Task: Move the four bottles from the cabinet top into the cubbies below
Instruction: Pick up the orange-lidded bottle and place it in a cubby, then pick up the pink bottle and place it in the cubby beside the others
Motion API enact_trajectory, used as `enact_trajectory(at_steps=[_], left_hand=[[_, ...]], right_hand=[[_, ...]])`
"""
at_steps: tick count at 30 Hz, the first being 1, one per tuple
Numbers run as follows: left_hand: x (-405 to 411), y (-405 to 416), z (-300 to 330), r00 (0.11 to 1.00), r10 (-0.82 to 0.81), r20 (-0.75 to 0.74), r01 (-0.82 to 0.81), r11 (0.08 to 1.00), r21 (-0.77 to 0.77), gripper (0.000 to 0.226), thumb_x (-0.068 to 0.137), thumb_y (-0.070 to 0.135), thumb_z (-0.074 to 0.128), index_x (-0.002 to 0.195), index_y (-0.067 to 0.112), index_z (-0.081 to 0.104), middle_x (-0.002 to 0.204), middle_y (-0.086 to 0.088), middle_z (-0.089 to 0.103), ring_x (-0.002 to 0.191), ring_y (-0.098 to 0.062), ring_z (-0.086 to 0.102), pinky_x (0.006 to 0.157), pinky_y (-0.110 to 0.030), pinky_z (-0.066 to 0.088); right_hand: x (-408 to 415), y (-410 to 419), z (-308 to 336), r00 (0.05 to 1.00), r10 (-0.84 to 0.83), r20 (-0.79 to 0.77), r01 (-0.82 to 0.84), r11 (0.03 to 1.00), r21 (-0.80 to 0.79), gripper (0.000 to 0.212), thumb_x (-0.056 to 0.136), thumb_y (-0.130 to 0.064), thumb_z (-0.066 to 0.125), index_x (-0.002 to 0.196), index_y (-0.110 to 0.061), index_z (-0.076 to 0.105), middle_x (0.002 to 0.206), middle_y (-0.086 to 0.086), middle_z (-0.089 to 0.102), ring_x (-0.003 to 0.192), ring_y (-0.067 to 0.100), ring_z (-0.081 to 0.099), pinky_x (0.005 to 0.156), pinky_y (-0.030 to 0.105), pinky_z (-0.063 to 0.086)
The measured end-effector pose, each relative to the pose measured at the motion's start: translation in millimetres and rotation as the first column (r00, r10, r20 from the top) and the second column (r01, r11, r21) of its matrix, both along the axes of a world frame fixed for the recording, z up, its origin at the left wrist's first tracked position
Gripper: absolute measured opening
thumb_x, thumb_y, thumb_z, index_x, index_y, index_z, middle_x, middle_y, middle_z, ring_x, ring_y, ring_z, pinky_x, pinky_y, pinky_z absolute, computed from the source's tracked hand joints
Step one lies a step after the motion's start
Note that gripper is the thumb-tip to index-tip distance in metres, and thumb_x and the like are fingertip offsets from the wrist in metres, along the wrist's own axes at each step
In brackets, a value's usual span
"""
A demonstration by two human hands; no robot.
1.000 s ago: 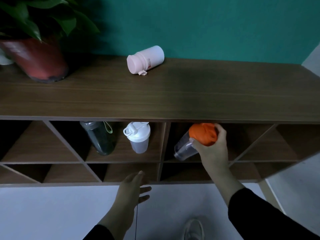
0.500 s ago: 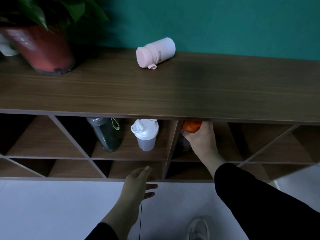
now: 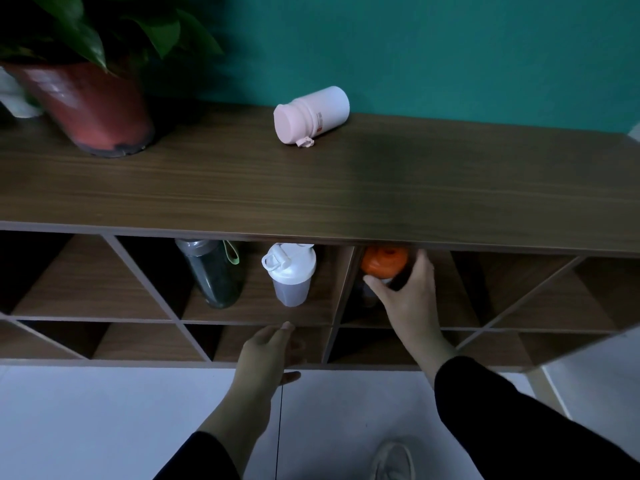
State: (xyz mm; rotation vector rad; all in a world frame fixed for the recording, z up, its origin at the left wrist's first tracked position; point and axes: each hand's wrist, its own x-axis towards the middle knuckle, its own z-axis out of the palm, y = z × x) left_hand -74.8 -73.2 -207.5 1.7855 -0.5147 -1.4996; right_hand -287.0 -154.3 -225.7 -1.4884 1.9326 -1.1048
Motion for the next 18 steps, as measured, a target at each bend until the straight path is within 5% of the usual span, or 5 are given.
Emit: enact_trajectory(at_steps=[2, 4, 7, 13, 18], left_hand=[[1, 0, 4, 1.000, 0.011, 0.012, -0.011, 1.000, -0.014, 0.020, 0.103, 0.031, 0.056, 0.107, 0.015, 0.069, 0.105, -0.010, 0.076, 0.099, -0.033, 0.072, 0.084, -0.045, 0.061], [1, 1, 8, 1.000, 0.015, 0.024, -0.014, 0.999, -0.030, 0.019, 0.103, 0.032, 0.056, 0.100, 0.018, 0.068, 0.102, -0.009, 0.077, 0.097, -0.033, 0.073, 0.086, -0.046, 0.061], [2, 3, 12, 0.999, 0.013, 0.037, -0.010, 0.997, -0.070, 0.019, 0.103, 0.031, 0.056, 0.100, 0.018, 0.070, 0.101, -0.009, 0.078, 0.096, -0.032, 0.074, 0.091, -0.050, 0.060], [11, 5, 33, 0.997, 0.002, 0.073, 0.016, 0.971, -0.240, 0.019, 0.104, 0.025, 0.054, 0.093, 0.026, 0.069, 0.095, -0.010, 0.077, 0.085, -0.023, 0.073, 0.079, -0.038, 0.057], [29, 6, 48, 0.982, 0.004, 0.189, 0.075, 0.911, -0.407, 0.019, 0.103, 0.033, 0.055, 0.107, 0.027, 0.072, 0.103, 0.009, 0.076, 0.103, -0.010, 0.068, 0.088, -0.031, 0.056]], right_hand=[[-3, 25, -1, 0.998, -0.014, -0.057, 0.010, 0.998, -0.063, 0.064, 0.086, -0.051, 0.066, 0.139, -0.024, 0.043, 0.123, -0.005, 0.054, 0.117, 0.013, 0.055, 0.095, 0.035, 0.050], [-4, 52, 0, 0.992, 0.064, -0.113, -0.075, 0.993, -0.088, 0.033, 0.094, -0.054, 0.045, 0.104, -0.027, 0.061, 0.089, -0.008, 0.062, 0.082, 0.009, 0.063, 0.069, 0.028, 0.054], [4, 77, 20, 0.968, 0.236, -0.090, -0.249, 0.953, -0.175, 0.057, 0.098, -0.058, 0.036, 0.071, -0.014, 0.061, 0.056, -0.005, 0.052, 0.051, 0.010, 0.052, 0.049, 0.021, 0.040], [34, 53, 118, 0.906, 0.361, -0.221, -0.423, 0.762, -0.490, 0.028, 0.101, -0.013, 0.043, 0.085, -0.004, 0.065, 0.081, -0.004, 0.060, 0.079, 0.011, 0.060, 0.072, 0.026, 0.047], [73, -18, 162, 0.891, 0.287, -0.351, -0.407, 0.849, -0.338, 0.031, 0.097, -0.022, 0.056, 0.127, -0.018, 0.058, 0.120, -0.003, 0.058, 0.111, 0.012, 0.056, 0.095, 0.033, 0.048]])
